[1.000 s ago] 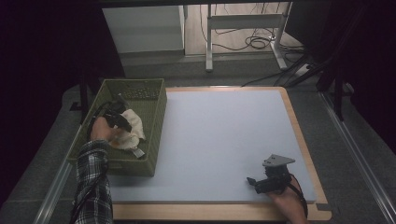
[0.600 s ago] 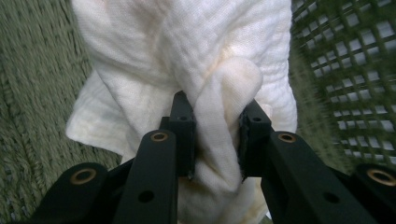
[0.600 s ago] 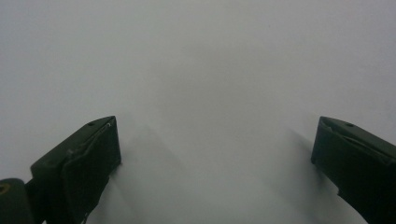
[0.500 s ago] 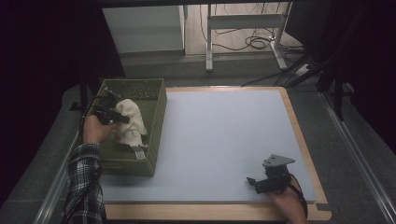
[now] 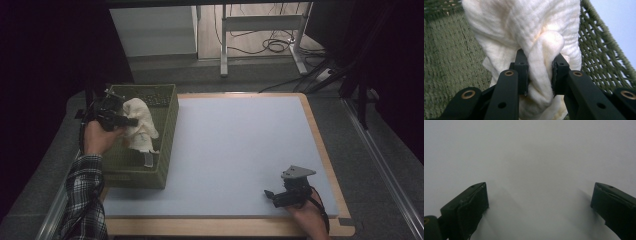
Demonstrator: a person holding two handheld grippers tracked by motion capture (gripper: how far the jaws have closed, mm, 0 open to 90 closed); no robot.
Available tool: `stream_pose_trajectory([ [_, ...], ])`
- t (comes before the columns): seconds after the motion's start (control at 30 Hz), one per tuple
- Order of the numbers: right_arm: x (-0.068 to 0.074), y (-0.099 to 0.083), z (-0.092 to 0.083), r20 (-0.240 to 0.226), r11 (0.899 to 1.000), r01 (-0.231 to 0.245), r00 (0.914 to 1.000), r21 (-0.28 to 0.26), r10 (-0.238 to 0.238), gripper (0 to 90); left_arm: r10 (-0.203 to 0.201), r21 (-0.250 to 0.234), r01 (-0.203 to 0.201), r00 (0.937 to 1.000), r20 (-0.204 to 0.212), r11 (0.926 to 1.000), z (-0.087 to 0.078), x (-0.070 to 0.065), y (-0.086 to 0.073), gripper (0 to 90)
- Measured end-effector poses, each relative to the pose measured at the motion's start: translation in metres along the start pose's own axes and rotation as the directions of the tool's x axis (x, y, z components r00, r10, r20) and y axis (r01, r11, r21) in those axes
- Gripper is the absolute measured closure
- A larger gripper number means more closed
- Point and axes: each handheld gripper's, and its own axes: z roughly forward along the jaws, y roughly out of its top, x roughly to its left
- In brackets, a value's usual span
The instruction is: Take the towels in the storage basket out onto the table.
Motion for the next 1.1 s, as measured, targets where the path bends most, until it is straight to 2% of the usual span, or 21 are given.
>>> stream_pose_trajectory([
  [0.37,0.000,0.000,0.000,0.001,1.000,0.000,1.0000,0.000,0.000,1.4,0.019,-0.075,-0.019,0.9998,-0.011,0.9970,-0.030,-0.007,0.001,71.7],
  [0.87,0.000,0.000,0.000,0.001,1.000,0.000,1.0000,0.000,0.000,1.4,0.054,-0.166,-0.052,0.9985,0.010,0.9848,-0.074,-0.028,0.014,71.7],
  [1.1,0.000,0.000,0.000,0.001,1.000,0.000,1.0000,-0.001,0.000,1.4,0.079,-0.193,-0.072,0.9965,0.029,0.9786,-0.082,-0.043,0.023,71.6],
])
